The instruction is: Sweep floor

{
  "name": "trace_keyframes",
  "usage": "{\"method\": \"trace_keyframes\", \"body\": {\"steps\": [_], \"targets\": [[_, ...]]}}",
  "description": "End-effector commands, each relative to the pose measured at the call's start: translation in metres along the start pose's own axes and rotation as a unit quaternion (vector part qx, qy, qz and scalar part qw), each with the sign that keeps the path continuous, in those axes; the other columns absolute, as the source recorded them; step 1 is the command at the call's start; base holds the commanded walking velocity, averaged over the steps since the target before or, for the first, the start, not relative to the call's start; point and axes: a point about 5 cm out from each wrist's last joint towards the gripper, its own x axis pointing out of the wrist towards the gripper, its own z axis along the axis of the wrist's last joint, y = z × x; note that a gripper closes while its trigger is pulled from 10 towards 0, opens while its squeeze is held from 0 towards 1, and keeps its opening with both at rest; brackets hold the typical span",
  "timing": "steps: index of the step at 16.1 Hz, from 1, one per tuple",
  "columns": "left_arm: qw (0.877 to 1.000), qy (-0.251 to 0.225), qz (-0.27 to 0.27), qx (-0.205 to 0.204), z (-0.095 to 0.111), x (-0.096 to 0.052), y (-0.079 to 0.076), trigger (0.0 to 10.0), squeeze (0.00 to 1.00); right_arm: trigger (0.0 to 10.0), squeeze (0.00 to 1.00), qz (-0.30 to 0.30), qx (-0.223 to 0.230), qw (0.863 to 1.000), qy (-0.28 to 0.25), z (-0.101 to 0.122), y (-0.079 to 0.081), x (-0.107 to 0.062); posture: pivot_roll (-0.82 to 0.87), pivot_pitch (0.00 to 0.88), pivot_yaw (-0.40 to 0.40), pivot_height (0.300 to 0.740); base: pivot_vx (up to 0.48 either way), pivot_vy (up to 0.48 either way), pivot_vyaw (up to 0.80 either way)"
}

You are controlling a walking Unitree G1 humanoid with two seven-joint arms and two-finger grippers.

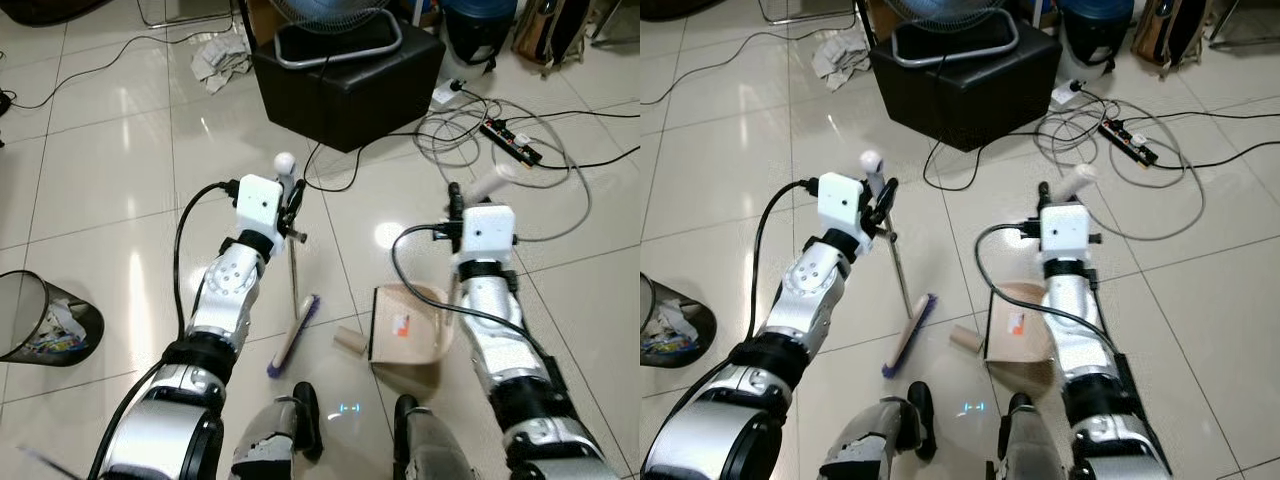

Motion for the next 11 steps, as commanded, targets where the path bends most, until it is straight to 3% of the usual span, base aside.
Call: {"method": "trace_keyframes", "body": {"steps": [1, 3, 5, 7, 9, 11], "targets": [[1.0, 0.003, 0.006, -0.003, -0.003, 0.0, -0.001, 10.0, 0.0, 10.0, 0.0, 0.013, 0.004, 1.0, -0.007, 0.001, 0.01, -0.001, 0.09, 0.307, 0.121, 0.74, 0.0, 0.0, 0.0], [1.0, 0.002, 0.009, -0.009, 0.0, 0.005, -0.003, 10.0, 0.0, 10.0, 0.0, 0.051, -0.001, 0.999, 0.001, -0.003, 0.029, -0.006, 0.09, 0.304, 0.125, 0.74, 0.0, 0.0, 0.0], [0.999, 0.006, 0.023, -0.023, 0.002, 0.008, -0.003, 10.0, 0.0, 10.0, 0.0, 0.058, 0.001, 0.998, 0.007, -0.006, 0.035, -0.007, 0.09, 0.303, 0.127, 0.74, 0.0, 0.0, 0.0], [0.998, 0.001, 0.029, -0.059, 0.007, 0.014, -0.008, 10.0, 0.0, 10.0, 0.0, 0.051, 0.005, 0.999, 0.011, -0.007, 0.035, -0.007, 0.09, 0.297, 0.139, 0.74, 0.0, 0.0, 0.0], [0.99, -0.009, 0.061, -0.127, 0.016, 0.022, -0.01, 10.0, 0.0, 10.0, 0.0, 0.031, 0.01, 0.999, 0.019, -0.009, 0.033, -0.007, 0.09, 0.293, 0.145, 0.74, 0.0, 0.0, 0.0], [0.989, -0.02, 0.072, -0.126, 0.026, 0.028, -0.009, 10.0, 0.0, 10.0, 0.0, 0.02, 0.018, 0.999, 0.021, -0.01, 0.031, -0.006, 0.09, 0.277, 0.139, 0.74, 0.0, 0.0, 0.0]]}}
